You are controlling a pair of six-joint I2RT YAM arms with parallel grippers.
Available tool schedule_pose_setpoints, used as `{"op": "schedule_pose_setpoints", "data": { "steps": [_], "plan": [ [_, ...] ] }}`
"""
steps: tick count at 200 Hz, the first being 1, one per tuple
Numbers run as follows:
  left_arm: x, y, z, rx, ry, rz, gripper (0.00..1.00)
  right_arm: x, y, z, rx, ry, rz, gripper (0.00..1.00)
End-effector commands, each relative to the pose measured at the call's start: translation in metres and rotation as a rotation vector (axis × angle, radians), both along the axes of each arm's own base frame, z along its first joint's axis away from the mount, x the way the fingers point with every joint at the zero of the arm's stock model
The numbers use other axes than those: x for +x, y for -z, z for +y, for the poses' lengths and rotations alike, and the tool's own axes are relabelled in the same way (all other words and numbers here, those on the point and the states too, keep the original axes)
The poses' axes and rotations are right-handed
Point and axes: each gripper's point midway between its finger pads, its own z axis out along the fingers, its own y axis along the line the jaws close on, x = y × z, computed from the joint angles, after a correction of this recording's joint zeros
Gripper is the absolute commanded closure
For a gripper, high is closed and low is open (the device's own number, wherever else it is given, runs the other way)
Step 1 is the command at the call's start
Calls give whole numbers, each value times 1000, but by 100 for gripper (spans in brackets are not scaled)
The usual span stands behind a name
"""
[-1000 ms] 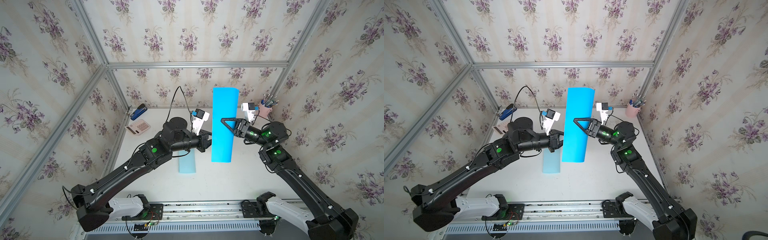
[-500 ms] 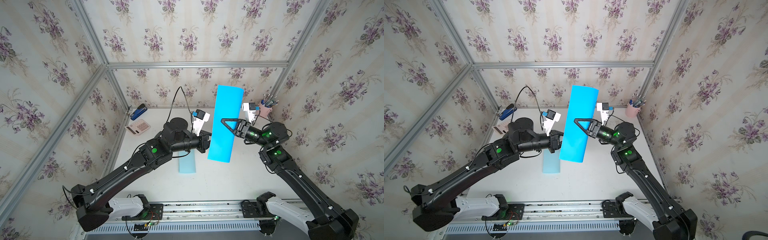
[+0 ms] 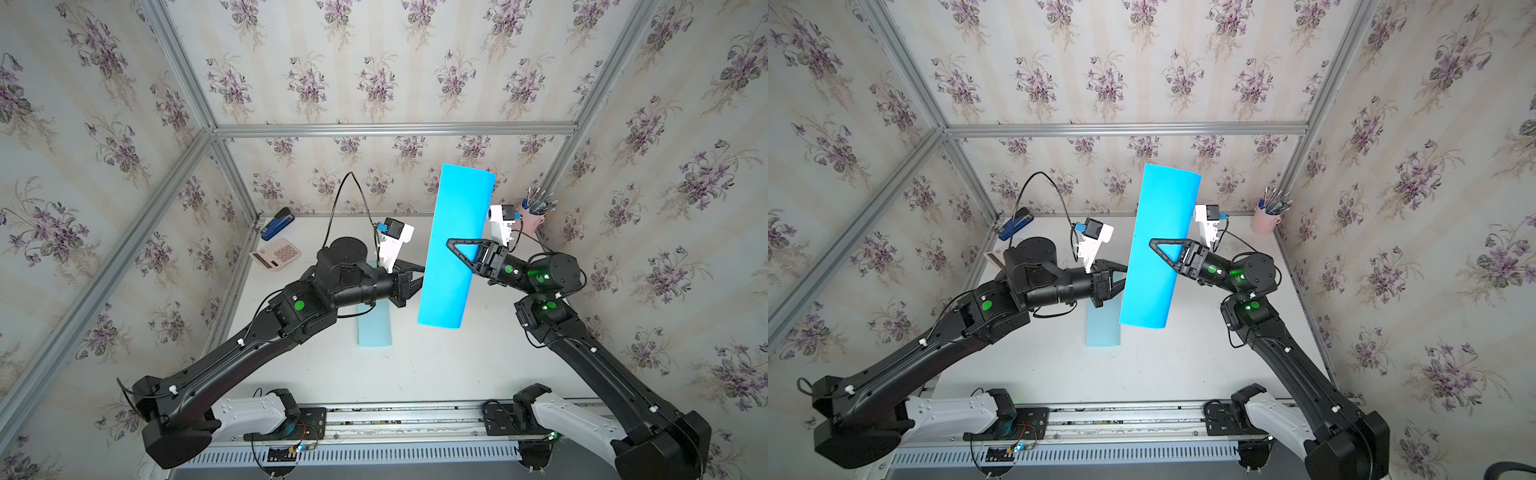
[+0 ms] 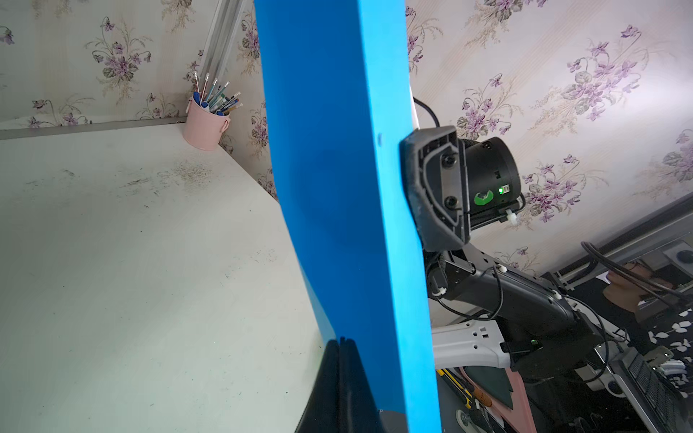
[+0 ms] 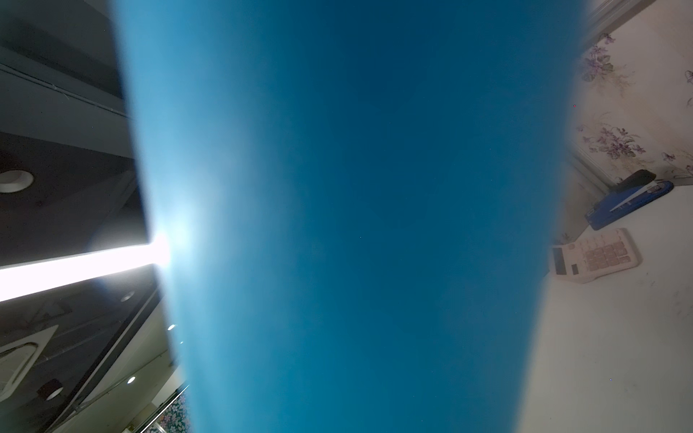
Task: Fold the rectangular paper in half along the long edge
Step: Fold the paper.
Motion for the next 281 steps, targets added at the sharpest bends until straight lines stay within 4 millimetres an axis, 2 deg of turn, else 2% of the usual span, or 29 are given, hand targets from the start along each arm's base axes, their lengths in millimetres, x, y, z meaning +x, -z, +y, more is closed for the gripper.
{"op": "schedule_pose_setpoints", "data": {
  "steps": [1, 30, 35, 104, 158, 230, 281],
  "plan": [
    [1, -9, 4, -23, -14, -38, 100, -9, -12, -2, 40, -29, -46, 51],
    [-5, -13, 11, -50, -18, -59, 100, -9, -12, -3, 47, -28, -43, 50],
    [-1, -12, 13, -49, -45, -63, 100, -9, -12, -3, 51, -24, -44, 50],
    [-4, -12, 13, -68, -30, -61, 100, -7, -15, -7, 64, 14, -49, 52],
    [-5, -13, 15, -77, -31, -71, 100, -4, -9, -6, 38, 30, -37, 47],
    [-6, -14, 15, -84, -30, -73, 100, -9, -12, -7, 41, 17, -54, 57],
    [-8, -15, 17, -89, -30, -75, 100, -6, -10, -11, 42, 49, -51, 59]
  ]
}}
